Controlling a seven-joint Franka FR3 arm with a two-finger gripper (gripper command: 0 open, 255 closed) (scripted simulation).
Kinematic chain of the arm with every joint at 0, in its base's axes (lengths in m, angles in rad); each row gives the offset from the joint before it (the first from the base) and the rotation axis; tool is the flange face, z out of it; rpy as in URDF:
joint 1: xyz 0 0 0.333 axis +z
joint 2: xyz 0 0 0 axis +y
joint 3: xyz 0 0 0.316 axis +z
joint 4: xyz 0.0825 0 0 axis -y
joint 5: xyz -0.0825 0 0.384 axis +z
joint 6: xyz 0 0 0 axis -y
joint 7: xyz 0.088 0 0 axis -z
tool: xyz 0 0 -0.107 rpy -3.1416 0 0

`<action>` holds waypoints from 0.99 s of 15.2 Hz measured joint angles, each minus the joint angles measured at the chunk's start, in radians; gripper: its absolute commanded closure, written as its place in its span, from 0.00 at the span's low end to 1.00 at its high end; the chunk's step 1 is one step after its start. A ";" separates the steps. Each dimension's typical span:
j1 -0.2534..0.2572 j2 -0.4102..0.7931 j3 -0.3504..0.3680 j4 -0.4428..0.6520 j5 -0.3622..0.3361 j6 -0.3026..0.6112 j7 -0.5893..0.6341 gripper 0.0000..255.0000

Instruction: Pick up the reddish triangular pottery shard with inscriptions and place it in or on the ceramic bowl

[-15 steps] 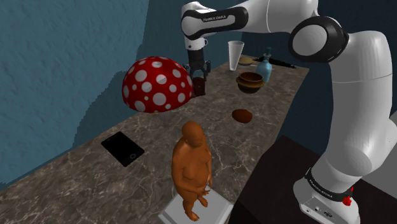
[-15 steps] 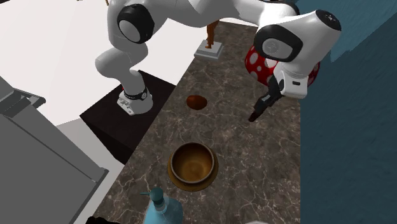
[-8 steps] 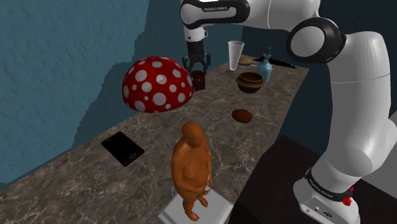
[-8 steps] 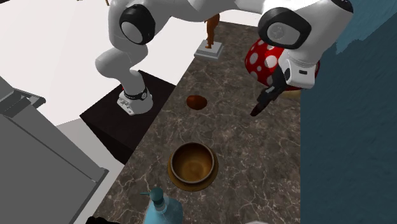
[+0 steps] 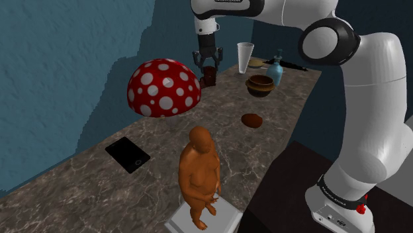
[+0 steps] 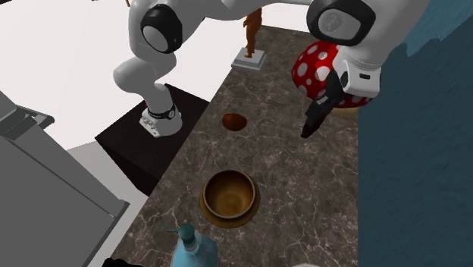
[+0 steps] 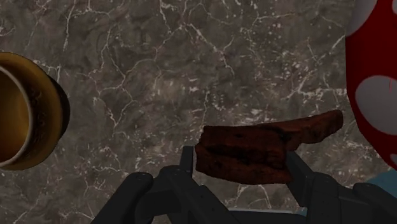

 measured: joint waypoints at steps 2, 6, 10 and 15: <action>-0.033 -0.043 -0.005 -0.061 0.008 0.018 -0.030 1.00; -0.109 -0.107 -0.027 -0.152 0.019 0.049 -0.117 1.00; -0.172 -0.154 -0.051 -0.219 0.026 0.072 -0.198 1.00; -0.255 -0.205 -0.089 -0.285 0.031 0.094 -0.313 1.00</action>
